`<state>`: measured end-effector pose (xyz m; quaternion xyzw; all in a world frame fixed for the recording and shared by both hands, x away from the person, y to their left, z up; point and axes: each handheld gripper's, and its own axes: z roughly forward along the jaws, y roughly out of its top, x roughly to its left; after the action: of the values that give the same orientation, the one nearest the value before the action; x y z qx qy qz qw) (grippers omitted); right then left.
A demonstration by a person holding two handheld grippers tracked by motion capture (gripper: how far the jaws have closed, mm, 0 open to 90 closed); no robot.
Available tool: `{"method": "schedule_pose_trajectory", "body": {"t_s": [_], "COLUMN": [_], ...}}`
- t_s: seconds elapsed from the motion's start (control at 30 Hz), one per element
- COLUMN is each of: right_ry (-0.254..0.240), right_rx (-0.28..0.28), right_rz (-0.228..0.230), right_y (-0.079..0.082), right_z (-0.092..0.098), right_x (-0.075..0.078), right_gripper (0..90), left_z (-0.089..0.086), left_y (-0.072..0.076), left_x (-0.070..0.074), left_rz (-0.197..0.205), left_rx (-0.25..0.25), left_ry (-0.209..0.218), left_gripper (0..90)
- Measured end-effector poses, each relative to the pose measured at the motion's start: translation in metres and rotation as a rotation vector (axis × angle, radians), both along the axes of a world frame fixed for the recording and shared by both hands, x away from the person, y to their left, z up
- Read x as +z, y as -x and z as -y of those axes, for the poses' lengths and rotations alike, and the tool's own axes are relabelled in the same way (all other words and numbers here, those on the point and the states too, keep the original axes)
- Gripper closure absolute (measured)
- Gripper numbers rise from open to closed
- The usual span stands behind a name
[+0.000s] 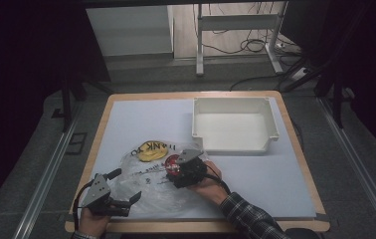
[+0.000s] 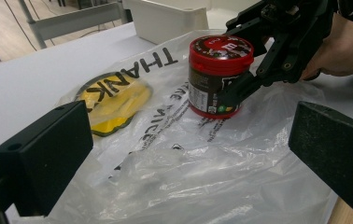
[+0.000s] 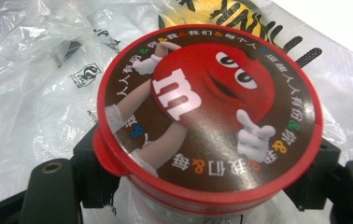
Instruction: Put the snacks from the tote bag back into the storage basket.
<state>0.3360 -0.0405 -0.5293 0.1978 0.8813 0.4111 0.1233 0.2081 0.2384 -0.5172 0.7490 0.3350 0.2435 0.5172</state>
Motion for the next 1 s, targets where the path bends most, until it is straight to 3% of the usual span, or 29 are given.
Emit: {"method": "schedule_pose_trajectory", "body": {"t_s": [0.27,1.0], "right_ry": [-0.01,-0.02], "right_rx": [-0.009,-0.014], "right_rz": [-0.026,0.019], "right_y": [0.0,0.008], "right_z": [0.001,0.011], "right_x": [0.002,0.026], "right_gripper": [25.9,25.9], "left_z": [0.0,0.0], "left_y": [0.0,0.0], "left_x": [0.0,0.0], "left_rz": [0.0,0.001], "left_rx": [0.0,0.002], "left_ry": [0.0,-0.001], "left_gripper": [0.0,0.0]}}
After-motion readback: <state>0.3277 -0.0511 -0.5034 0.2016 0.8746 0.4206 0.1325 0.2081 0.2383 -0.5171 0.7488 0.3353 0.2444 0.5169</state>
